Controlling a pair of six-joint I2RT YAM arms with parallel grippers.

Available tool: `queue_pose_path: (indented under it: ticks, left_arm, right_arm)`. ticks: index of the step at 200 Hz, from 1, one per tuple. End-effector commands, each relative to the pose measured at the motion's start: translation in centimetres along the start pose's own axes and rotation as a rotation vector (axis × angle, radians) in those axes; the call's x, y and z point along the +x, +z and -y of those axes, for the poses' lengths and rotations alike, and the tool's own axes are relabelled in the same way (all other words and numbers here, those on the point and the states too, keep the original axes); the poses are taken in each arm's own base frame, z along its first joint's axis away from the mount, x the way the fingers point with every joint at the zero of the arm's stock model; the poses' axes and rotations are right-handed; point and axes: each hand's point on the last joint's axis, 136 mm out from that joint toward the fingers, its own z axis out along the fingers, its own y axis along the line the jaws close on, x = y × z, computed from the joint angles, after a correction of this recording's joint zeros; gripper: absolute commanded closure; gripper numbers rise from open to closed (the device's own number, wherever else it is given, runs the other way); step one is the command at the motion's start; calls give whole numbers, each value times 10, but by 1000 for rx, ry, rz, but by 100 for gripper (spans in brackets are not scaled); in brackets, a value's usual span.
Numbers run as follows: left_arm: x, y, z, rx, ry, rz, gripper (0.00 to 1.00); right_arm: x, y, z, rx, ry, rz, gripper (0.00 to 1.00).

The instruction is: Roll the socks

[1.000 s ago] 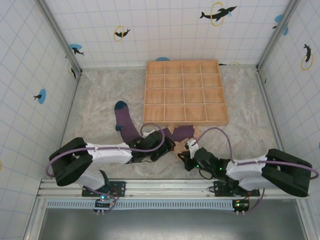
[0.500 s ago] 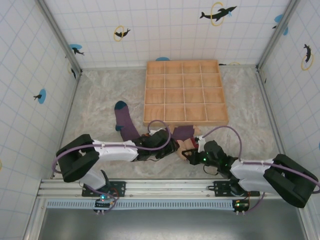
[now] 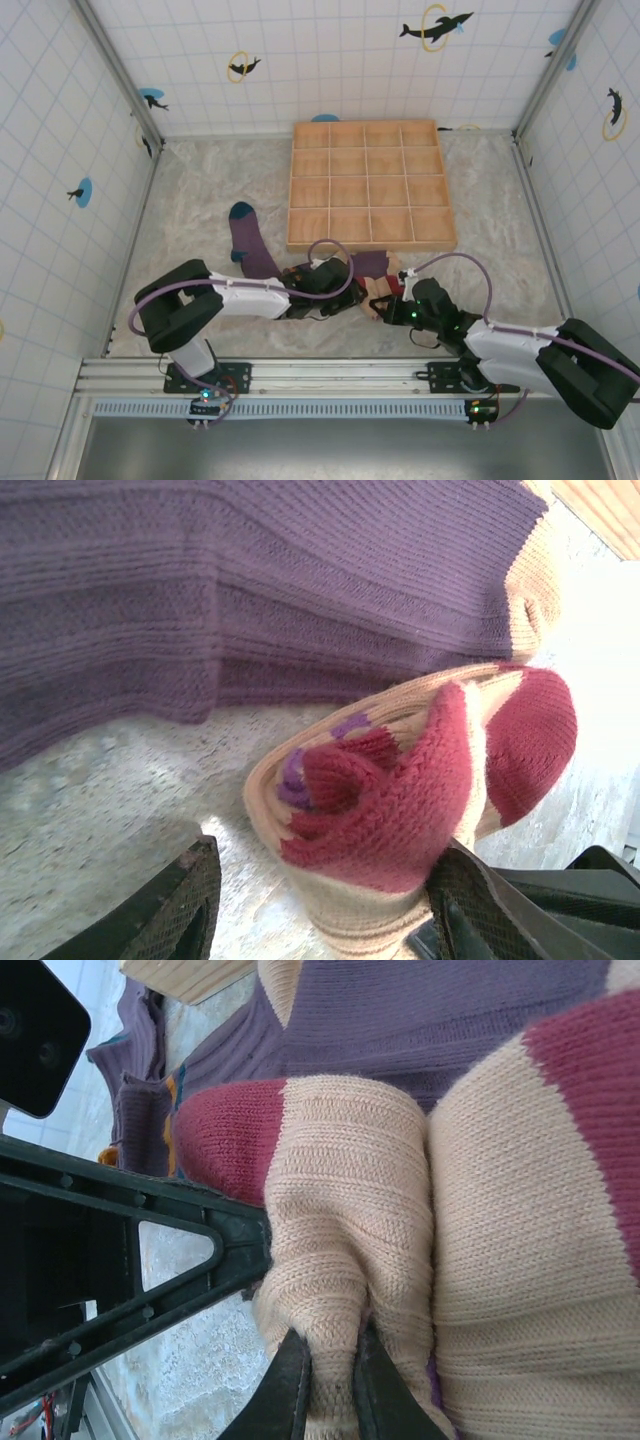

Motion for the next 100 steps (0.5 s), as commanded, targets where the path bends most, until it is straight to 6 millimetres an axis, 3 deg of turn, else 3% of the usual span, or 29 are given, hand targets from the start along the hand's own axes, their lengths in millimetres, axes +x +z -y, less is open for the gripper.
queue_pose_path:
  ticks: [1,27,78,100]
  left_arm:
    - [4,10,9,17,26,-21,47]
    - [8,19,6,11,12,-39,50]
    - [16,31,-10,-38,-27,-72,75]
    - [16,30,-19,-93,-18,-75,99]
  right_arm:
    - [111,-50,140,487,155,-279,100]
    - [114,-53,144,504,175,-284,100]
    - [112,-53,145,495,188,-262,100]
    - [97,-44,131,444,146,-225,81]
